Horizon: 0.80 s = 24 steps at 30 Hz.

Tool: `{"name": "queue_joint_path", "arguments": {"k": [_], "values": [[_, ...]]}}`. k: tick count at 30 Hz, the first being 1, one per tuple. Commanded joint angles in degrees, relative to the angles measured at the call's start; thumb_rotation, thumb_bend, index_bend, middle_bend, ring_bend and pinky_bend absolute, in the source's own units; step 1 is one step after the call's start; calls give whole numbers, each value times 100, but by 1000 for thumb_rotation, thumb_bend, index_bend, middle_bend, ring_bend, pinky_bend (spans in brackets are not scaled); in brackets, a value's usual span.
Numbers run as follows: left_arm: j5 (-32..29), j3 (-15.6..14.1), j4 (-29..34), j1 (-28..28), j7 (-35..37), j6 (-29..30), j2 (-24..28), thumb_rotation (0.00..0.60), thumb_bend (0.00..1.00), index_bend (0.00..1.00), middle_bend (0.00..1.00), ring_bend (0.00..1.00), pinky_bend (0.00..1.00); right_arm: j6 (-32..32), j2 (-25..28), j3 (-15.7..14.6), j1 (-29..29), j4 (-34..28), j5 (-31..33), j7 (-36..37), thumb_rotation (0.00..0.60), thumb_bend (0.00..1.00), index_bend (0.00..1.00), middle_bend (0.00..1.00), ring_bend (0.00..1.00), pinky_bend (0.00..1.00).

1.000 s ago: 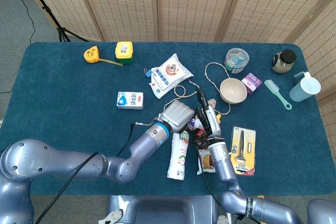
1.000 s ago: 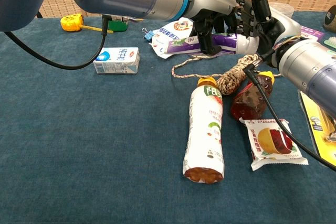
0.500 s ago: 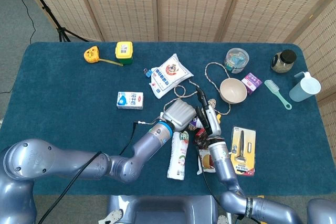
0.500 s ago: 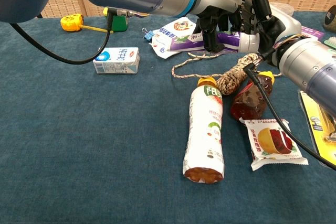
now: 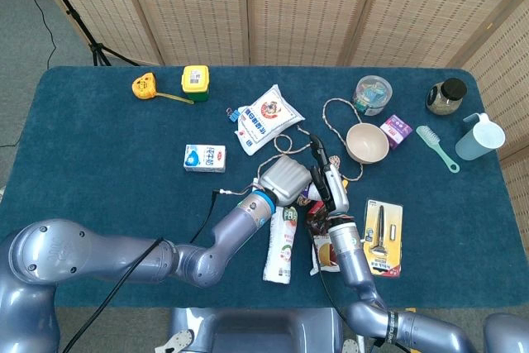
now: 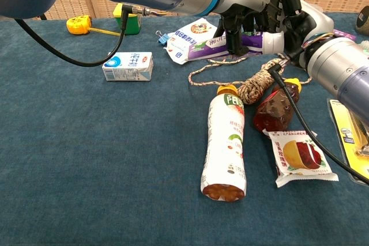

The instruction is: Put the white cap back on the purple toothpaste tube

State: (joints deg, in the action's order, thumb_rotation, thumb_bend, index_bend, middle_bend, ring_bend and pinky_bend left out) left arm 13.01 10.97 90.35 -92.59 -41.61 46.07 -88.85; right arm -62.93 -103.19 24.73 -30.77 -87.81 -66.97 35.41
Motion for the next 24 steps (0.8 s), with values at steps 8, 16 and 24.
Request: {"name": "queue_joint_path", "arguments": {"k": [8, 16, 24], "values": [[-106, -98, 24, -111, -58, -104, 112, 600, 705, 660, 548, 476, 516, 9, 14, -78, -10, 83, -69, 6, 59, 0, 0, 0, 0, 0], [-180, -161, 42, -196, -45, -182, 183, 600, 705, 660, 548, 476, 516, 3, 6, -98, -25, 122, -97, 16, 58, 0, 0, 0, 0, 0], [-183, -230, 51, -238, -16, -166, 197, 600, 705, 660, 548, 476, 516, 19, 17, -130, -50, 113, -140, 2, 60, 0, 0, 0, 0, 0]]}}
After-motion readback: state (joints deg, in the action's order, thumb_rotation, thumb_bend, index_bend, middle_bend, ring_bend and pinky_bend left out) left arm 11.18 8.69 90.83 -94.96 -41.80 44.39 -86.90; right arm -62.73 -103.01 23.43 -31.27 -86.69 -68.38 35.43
